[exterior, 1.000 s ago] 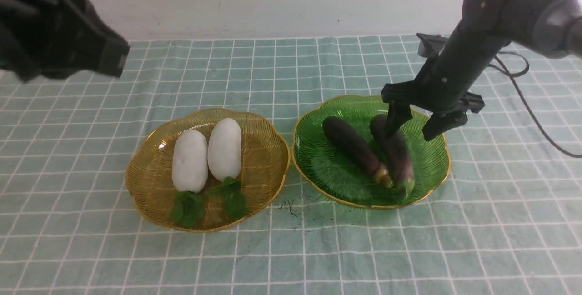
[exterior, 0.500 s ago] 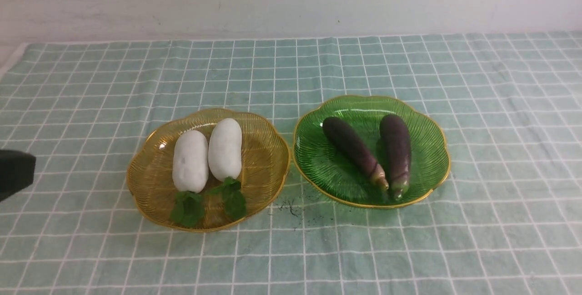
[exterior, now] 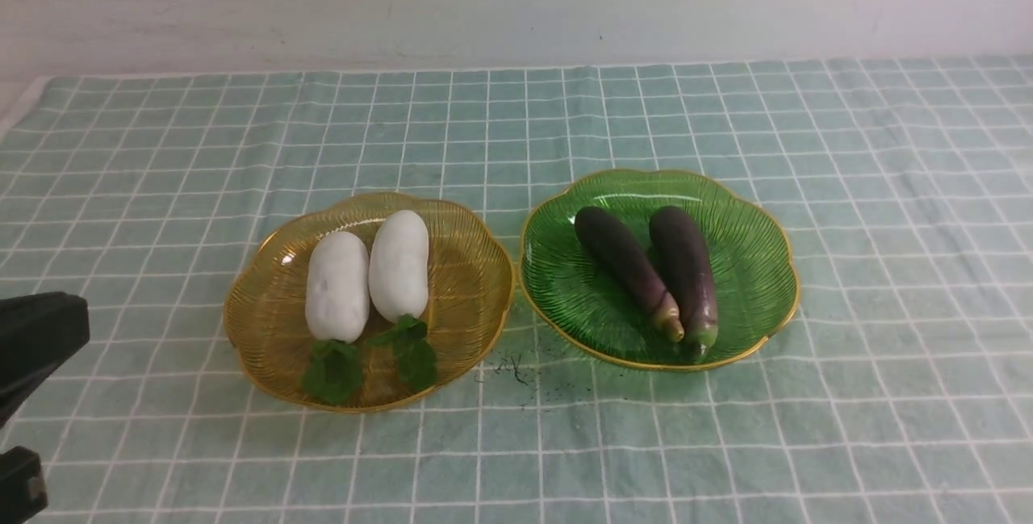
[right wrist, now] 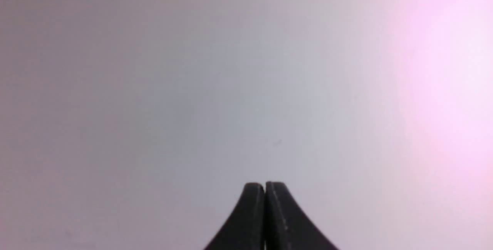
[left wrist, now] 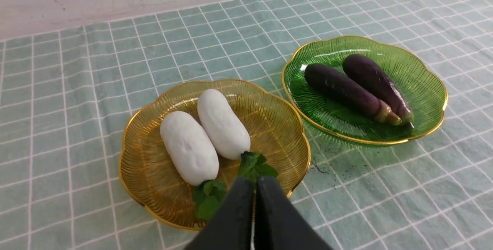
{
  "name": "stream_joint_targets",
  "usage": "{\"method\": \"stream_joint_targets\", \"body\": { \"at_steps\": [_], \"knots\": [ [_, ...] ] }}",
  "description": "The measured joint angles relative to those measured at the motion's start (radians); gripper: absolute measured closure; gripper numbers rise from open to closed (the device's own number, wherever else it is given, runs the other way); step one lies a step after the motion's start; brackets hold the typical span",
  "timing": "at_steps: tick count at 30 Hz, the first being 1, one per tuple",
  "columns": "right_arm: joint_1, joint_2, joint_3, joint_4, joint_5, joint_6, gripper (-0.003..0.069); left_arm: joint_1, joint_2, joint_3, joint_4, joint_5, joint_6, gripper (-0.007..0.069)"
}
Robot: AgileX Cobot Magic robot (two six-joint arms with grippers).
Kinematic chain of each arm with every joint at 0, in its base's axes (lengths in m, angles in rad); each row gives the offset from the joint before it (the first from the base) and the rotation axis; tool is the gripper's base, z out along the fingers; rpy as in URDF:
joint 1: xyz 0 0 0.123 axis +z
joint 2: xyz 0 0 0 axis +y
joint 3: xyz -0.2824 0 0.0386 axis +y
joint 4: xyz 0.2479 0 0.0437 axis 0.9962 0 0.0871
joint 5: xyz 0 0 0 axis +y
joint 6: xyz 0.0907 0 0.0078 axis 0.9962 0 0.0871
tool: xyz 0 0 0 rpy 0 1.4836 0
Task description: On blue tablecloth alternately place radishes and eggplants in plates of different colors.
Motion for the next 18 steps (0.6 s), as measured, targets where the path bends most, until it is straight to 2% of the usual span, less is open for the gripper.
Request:
{"method": "stream_joint_targets", "body": {
  "at_steps": [4,18],
  "knots": [
    [0.000,-0.084,0.100,0.045,-0.094,0.006,0.0673,0.000,-0.001,0.000,-0.003,-0.034,0.000,0.0632],
    [-0.001,-0.085,0.111,0.058,-0.071,0.006,0.0673,0.000,-0.110,0.003,-0.020,-0.003,-0.001,0.0632]
  ]
}}
